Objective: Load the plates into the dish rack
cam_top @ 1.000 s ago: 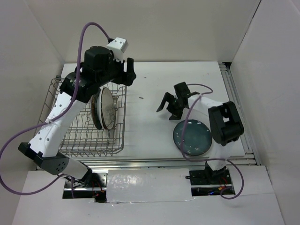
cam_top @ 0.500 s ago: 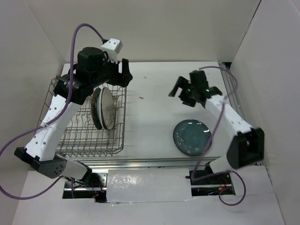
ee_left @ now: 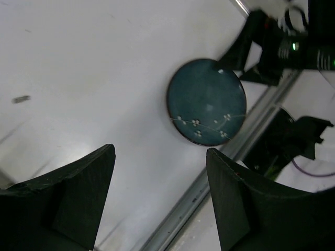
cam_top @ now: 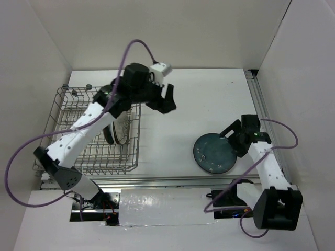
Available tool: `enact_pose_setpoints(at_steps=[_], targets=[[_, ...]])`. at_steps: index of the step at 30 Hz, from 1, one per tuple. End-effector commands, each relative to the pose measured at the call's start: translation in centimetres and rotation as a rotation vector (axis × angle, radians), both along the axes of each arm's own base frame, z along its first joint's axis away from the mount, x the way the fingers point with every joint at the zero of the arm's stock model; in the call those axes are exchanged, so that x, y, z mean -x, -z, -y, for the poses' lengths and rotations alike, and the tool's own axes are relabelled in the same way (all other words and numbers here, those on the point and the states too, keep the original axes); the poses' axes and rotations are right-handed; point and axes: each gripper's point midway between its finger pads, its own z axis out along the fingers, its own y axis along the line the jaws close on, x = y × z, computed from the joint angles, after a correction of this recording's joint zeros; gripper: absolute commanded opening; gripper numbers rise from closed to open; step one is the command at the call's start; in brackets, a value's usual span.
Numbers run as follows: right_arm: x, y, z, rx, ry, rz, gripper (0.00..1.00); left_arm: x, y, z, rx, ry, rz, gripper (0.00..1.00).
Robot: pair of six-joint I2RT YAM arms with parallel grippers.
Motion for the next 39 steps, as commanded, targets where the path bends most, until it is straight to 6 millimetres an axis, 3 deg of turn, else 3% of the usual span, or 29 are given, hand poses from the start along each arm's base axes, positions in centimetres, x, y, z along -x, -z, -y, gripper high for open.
enact_pose_setpoints(at_steps=[1, 4, 8, 11, 15, 21, 22, 24, 31, 39], targets=[[-4.4, -3.2, 1.5, -0.006, 0.050, 0.098, 1.00, 1.7, 5.5, 5.3, 0.016, 0.133, -0.183, 0.82], [-5.3, -4.3, 2.2, -0.008, 0.055, 0.112, 1.00, 2.3, 9.5, 7.5, -0.006, 0.175, -0.291, 0.82], [-4.1, -3.1, 2.8, -0.002, 0.060, 0.107, 1.00, 2.6, 14.3, 9.4, -0.011, 0.213, -0.396, 0.83], [-4.7, -3.1, 2.8, -0.031, 0.058, 0.138, 1.00, 2.6, 20.3, 10.4, -0.057, 0.220, -0.528, 0.85], [-5.3, -3.4, 2.8, -0.030, 0.044, 0.137, 1.00, 2.8, 23.5, 11.8, -0.041, 0.249, -0.622, 0.87], [-5.4, -3.7, 2.9, -0.031, 0.038, 0.157, 1.00, 1.9, 25.9, 14.1, -0.022, 0.259, -0.660, 0.88], [-5.4, -3.7, 3.0, -0.030, 0.038, 0.157, 1.00, 1.9, 27.5, 14.2, -0.041, 0.249, -0.688, 0.87], [-5.1, -3.8, 3.0, -0.032, 0.035, 0.160, 1.00, 1.3, 28.4, 14.7, -0.050, 0.233, -0.690, 0.86], [-3.5, -3.6, 3.2, -0.033, 0.035, 0.162, 1.00, 0.9, 30.0, 16.2, -0.030, 0.239, -0.714, 0.78], [-1.8, -3.9, 3.6, -0.007, 0.022, 0.159, 1.00, 0.8, 29.7, 18.4, 0.038, 0.288, -0.735, 0.53]])
